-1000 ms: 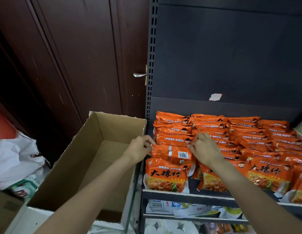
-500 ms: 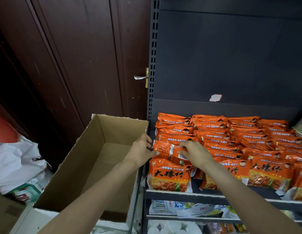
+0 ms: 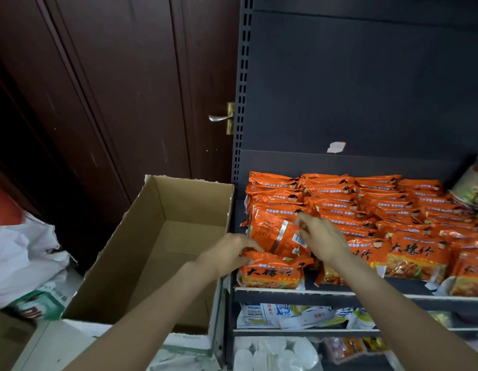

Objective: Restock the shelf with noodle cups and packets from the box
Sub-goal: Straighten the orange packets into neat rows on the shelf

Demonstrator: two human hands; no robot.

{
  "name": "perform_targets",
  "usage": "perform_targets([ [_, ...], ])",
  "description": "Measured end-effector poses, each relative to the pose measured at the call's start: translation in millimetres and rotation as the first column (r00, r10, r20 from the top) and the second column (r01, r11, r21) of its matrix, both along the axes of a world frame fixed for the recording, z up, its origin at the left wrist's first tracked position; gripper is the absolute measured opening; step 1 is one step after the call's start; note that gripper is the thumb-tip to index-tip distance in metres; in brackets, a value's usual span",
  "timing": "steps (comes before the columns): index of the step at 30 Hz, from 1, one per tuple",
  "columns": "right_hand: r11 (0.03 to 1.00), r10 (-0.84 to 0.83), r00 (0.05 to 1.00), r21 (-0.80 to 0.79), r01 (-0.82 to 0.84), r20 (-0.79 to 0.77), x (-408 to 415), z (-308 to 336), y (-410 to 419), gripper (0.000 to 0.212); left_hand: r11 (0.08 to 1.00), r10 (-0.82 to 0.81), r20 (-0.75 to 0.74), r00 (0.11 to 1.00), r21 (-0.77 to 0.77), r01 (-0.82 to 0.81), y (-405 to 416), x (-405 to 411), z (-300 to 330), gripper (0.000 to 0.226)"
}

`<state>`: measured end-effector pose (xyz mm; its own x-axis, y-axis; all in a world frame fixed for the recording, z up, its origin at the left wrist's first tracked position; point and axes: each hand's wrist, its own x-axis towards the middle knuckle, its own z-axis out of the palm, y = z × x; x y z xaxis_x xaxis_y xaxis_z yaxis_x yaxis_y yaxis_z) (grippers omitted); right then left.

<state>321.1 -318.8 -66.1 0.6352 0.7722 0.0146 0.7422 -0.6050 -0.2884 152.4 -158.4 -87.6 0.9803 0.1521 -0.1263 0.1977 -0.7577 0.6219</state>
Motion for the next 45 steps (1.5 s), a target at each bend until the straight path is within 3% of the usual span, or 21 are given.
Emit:
perform_targets([
  [2,1.000,-0.008,1.000,0.022,0.008,0.010,-2.6,-0.6,-6.9,0.015,0.999,0.032,0.040,0.999,0.024,-0.033,-3.3,-5.3,-0.4,0.035],
  [4,0.999,0.003,1.000,0.039,-0.004,0.018,-6.7,0.2,-13.3,0.037,0.997,0.041,0.058,0.997,0.056,-0.044,-8.7,-12.3,-1.0,0.034],
  [6,0.996,0.072,0.997,0.043,-0.073,0.027,-9.7,2.1,-16.6,0.057,0.994,0.042,0.056,0.998,0.103,-0.047,-13.8,-18.6,-1.2,0.033],
  [11,0.965,0.260,0.960,0.014,-0.263,0.105,-17.9,0.4,-19.6,0.079,0.979,0.126,0.058,0.990,0.154,-0.134,-28.9,-27.6,4.4,0.031],
  [16,0.962,0.274,0.960,-0.015,-0.274,0.053,-23.3,7.0,-20.6,0.058,0.960,0.224,0.072,0.972,0.158,-0.233,-46.6,-31.9,2.9,0.031],
  [20,0.973,0.229,0.969,-0.061,-0.224,0.095,-28.6,6.1,-21.7,0.071,0.940,0.337,0.065,0.939,0.041,-0.340,-50.6,-36.7,0.2,0.032],
  [23,0.970,0.234,0.965,-0.097,-0.224,0.116,-28.3,5.5,-22.3,0.061,0.917,0.397,0.035,0.917,-0.040,-0.396,-52.7,-39.4,2.0,0.043],
  [28,0.984,0.168,0.985,0.052,-0.170,0.041,-29.2,-0.5,-23.2,0.039,0.922,0.378,-0.016,0.926,-0.083,-0.378,-49.5,-40.0,1.6,0.068],
  [37,0.962,0.154,0.982,0.209,-0.175,0.111,-46.7,13.3,-8.8,0.032,0.956,0.285,0.008,0.959,-0.082,-0.283,-39.5,-42.2,-0.4,0.060],
  [42,0.991,0.118,0.985,0.073,-0.110,-0.127,-38.8,5.6,-9.6,0.029,0.957,0.277,-0.017,0.961,-0.083,-0.278,-33.8,-42.6,-1.5,0.052],
  [44,0.999,0.036,0.978,-0.021,-0.041,-0.207,-42.5,4.9,-12.1,0.029,0.960,0.264,-0.013,0.964,-0.089,-0.264,-31.7,-42.4,-2.8,0.049],
  [45,0.993,-0.046,0.976,-0.112,0.023,-0.211,-44.5,5.0,-13.0,0.040,0.962,0.256,-0.012,0.967,-0.093,-0.256,-31.0,-42.6,-3.4,0.047],
])
